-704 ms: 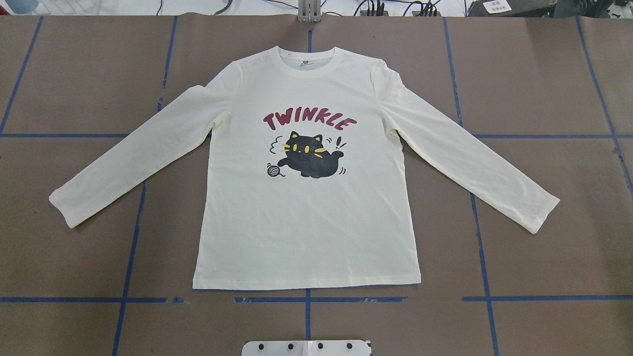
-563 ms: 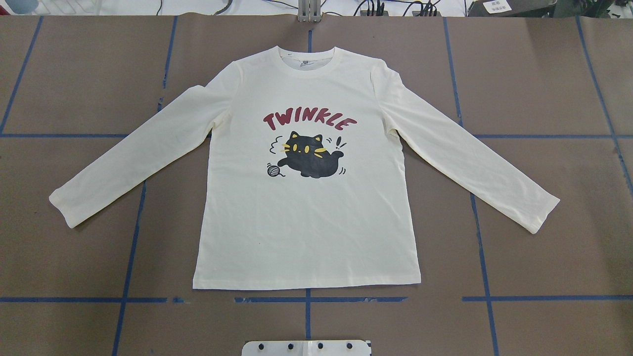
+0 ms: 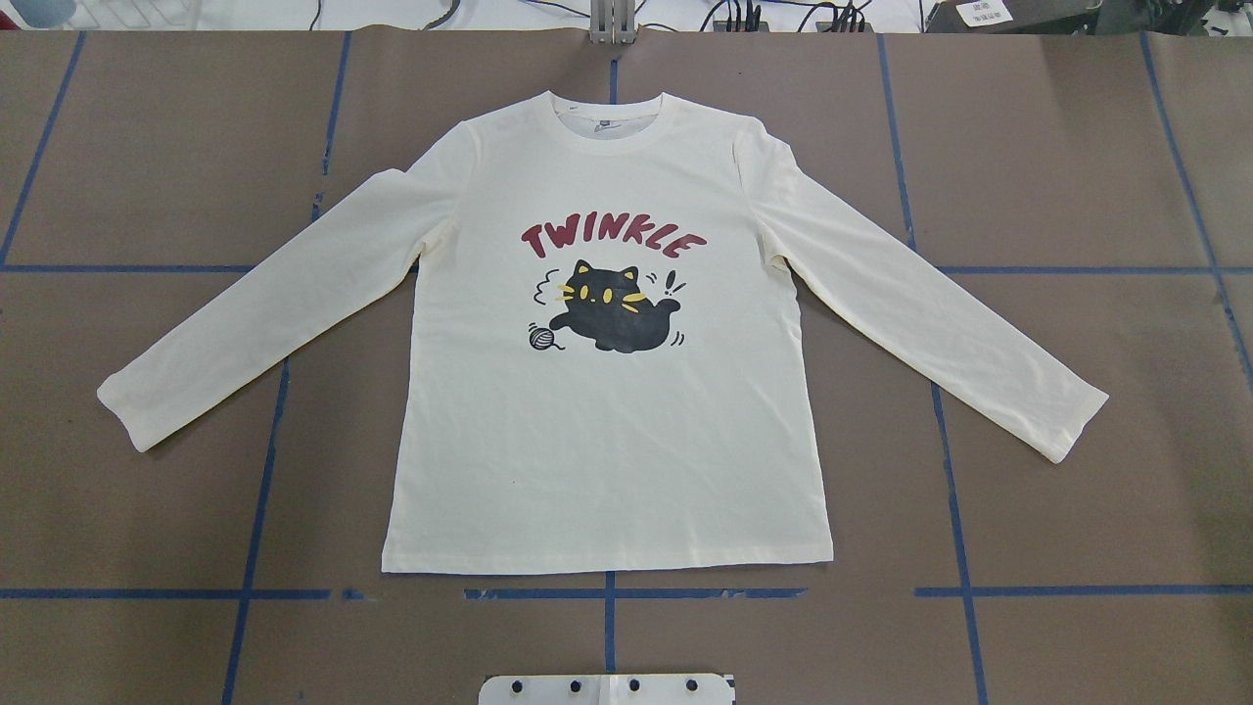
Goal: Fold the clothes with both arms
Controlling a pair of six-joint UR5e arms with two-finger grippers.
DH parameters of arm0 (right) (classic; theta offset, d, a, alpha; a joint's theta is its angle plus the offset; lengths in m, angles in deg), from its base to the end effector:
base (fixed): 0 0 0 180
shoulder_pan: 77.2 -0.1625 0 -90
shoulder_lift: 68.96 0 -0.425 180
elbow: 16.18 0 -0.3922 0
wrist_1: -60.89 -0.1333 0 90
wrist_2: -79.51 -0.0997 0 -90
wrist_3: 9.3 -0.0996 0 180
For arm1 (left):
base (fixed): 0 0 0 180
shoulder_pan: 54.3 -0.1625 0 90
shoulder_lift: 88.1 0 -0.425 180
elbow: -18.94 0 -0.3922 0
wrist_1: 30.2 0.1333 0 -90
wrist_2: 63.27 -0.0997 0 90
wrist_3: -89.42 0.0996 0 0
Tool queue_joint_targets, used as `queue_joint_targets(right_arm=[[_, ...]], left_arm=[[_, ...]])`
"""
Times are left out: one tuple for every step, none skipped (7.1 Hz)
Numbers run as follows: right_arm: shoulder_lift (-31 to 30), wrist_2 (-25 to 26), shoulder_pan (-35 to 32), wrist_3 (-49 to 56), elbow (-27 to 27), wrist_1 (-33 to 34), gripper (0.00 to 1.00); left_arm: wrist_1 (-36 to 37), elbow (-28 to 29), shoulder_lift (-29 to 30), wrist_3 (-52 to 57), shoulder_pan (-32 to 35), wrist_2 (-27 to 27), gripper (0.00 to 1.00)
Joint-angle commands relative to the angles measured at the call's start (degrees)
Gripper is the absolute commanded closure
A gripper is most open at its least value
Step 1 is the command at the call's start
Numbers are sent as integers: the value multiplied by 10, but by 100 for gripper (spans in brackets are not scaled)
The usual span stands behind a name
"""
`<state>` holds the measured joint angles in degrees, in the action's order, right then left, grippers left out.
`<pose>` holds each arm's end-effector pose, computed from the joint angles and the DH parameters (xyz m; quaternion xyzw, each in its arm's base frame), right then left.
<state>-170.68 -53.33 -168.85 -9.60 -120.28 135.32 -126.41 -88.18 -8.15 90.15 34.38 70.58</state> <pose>0.0777 -0.4208 0.6011 0.1495 -0.3590 -0.0413 0.9204 -0.0544 -0.4300 0.5797 0.1054 0.3714 0.0597 0.9205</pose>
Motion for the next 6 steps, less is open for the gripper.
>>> queue_joint_targets(right_arm=[[28, -6, 0, -2, 37, -76, 0], [21, -34, 0, -1, 68, -115, 0], [21, -60, 1, -9, 111, -197, 0], [22, -65, 10, -109, 108, -230, 0], [19, -66, 46, -193, 94, -268, 0], [14, -59, 88, -290, 92, -304, 1]], left_arm=[[-149, 28, 29, -4, 0, -5, 0], [-235, 74, 31, 1, 1, -3, 0], [-314, 112, 35, -3, 0, -3, 0], [-337, 125, 36, -4, 1, -2, 0], [-338, 124, 36, -4, 1, -1, 0], [-339, 122, 36, -4, 1, -2, 0]])
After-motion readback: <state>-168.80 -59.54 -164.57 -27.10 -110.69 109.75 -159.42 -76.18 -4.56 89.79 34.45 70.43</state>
